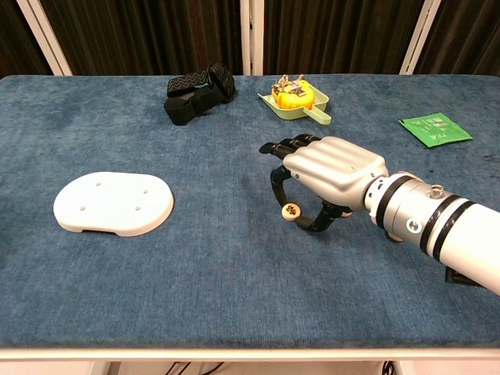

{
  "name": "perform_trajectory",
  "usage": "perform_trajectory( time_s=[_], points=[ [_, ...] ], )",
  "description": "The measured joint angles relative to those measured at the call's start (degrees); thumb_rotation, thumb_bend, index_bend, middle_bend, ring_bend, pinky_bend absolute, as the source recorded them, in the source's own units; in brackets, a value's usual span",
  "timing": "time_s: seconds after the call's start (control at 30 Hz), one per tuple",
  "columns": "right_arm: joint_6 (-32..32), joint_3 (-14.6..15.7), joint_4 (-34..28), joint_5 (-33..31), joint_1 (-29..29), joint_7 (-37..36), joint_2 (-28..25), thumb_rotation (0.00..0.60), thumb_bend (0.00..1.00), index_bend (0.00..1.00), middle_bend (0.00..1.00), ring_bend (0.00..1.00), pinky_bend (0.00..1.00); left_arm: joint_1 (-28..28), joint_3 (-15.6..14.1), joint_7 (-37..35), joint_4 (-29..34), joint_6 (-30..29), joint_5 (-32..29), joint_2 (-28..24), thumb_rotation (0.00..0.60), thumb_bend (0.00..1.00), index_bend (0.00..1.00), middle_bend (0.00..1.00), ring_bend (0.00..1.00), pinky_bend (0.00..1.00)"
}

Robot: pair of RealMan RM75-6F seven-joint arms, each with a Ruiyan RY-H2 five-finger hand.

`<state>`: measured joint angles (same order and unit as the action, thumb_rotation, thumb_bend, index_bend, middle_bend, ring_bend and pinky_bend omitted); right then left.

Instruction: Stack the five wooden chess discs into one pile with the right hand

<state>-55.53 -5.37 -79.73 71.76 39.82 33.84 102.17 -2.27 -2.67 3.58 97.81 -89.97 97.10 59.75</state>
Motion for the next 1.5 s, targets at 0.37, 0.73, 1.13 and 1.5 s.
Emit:
perform_trajectory(
  time_s=[0.37,0.73,1.13,1.5],
  points=[
    [-2.5,-0.2,-4.7,0.4,-0.9,1.1,-4.7,0.6,0.29,0.54,0.02,0.0,0.0,0.1,0.0,0.0,0.1,-0.2,0.3,0.0,0.6,0.06,0.0,0.0,0.0,0.0],
    [-2.1,0.6,-7.4,-4.5,-2.1,4.4,-9.3,0.6,0.29,0.55,0.02,0.0,0.0,0.0,0.0,0.5,0.2,0.1,0.2,0.1,0.6,0.06,0.0,0.0,0.0,0.0],
    [-1.0,1.4,-8.1,-5.6,-2.0,3.9,-10.5,0.6,0.29,0.55,0.02,0.0,0.0,-0.2,0.1,0.6,0.1,0.7,-0.4,0.1,0.6,0.06,0.0,0.0,0.0,0.0],
    [-1.3,1.9,-8.6,-5.4,-1.9,3.6,-10.7,0.6,0.29,0.55,0.02,0.0,0.0,0.0,0.1,0.5,0.1,0.3,0.0,0.1,0.6,0.06,0.0,0.0,0.0,0.0]
  ],
)
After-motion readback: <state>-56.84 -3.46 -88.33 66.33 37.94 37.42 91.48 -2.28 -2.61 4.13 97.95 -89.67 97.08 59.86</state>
